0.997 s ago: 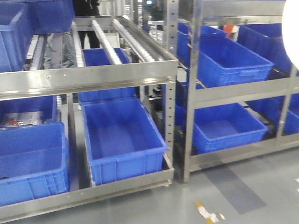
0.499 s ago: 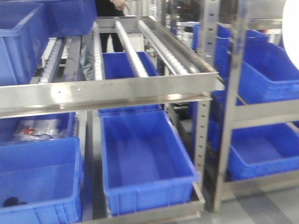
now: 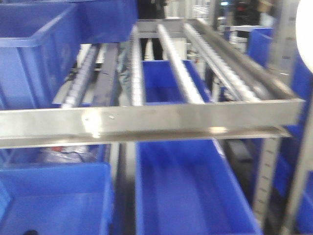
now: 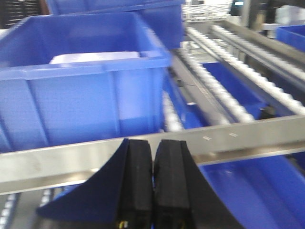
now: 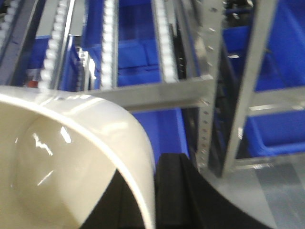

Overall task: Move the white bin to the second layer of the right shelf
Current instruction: 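Approach the roller shelf's second layer with the held bin, then raise the white bin with the right gripper above the second-layer rollers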

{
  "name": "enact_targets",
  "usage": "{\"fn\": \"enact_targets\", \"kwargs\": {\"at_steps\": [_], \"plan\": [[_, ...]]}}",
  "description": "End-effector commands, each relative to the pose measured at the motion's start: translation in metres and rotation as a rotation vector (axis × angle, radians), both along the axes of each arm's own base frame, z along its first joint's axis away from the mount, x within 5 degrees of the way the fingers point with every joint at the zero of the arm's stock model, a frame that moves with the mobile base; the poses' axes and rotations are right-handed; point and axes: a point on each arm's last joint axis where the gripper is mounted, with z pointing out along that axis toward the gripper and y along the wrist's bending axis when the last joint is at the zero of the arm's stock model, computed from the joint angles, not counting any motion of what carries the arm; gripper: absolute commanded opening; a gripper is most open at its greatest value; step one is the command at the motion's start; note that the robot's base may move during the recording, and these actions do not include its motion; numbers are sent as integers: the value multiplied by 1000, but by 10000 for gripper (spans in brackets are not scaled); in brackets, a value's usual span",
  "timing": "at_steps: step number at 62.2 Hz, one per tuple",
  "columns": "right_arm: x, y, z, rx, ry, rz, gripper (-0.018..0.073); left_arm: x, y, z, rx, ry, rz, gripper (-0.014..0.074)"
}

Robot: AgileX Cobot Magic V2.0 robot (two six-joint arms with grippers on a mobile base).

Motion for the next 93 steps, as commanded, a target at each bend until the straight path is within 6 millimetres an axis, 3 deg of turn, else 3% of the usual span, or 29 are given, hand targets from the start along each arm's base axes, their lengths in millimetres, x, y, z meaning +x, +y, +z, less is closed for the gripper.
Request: {"fn": "enact_targets", "kwargs": {"at_steps": [1, 93], "plan": [[2, 0, 18, 11, -125, -1, 57, 0, 0, -4, -19, -60, -2, 85], [2, 0, 18, 11, -125, -1, 57, 0, 0, -4, -19, -60, -2, 85]]}}
